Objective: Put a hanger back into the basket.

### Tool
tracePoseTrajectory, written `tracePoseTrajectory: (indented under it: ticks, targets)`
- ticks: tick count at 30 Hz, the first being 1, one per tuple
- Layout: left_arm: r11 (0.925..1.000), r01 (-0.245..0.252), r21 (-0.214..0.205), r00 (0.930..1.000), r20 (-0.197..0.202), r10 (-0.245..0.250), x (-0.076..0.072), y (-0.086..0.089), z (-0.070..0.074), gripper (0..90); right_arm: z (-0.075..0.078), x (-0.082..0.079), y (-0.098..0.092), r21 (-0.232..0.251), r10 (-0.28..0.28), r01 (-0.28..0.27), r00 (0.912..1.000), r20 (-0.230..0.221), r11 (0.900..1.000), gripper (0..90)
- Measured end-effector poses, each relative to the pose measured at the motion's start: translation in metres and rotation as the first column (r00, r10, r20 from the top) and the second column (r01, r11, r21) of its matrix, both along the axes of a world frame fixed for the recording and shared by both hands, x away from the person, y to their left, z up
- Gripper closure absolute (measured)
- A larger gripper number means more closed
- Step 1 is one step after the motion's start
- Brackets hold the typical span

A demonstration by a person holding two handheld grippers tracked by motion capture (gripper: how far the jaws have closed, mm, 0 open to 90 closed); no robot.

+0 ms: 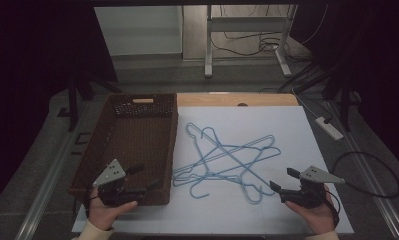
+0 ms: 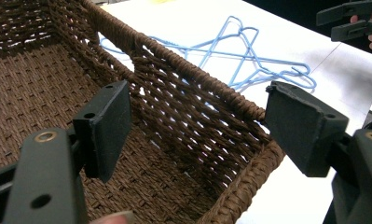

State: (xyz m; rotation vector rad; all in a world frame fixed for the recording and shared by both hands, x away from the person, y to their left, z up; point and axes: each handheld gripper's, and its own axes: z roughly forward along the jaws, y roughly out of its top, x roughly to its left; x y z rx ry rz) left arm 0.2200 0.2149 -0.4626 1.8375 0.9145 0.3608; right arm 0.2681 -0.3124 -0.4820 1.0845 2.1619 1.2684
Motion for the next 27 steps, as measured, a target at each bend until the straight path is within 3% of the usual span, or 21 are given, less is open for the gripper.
tracePoseTrajectory:
  ticks: [18, 27]
  targets:
    - [0.9998, -0.019, 0.006, 0.9993, 0.032, 0.019, -0.0025, -0.0021, 0.0049, 24.2, -0.0024, 0.0077, 0.0008, -0.007, -0.003, 0.003, 0.9998, -0.019, 1.0, 19.5]
    - [0.9998, -0.021, 0.004, 0.999, 0.041, 0.021, -0.0041, -0.0003, 0.0045, 24.1, -0.0038, 0.0054, 0.0052, -0.047, -0.006, 0.004, 0.9992, -0.039, 0.9989, 21.5]
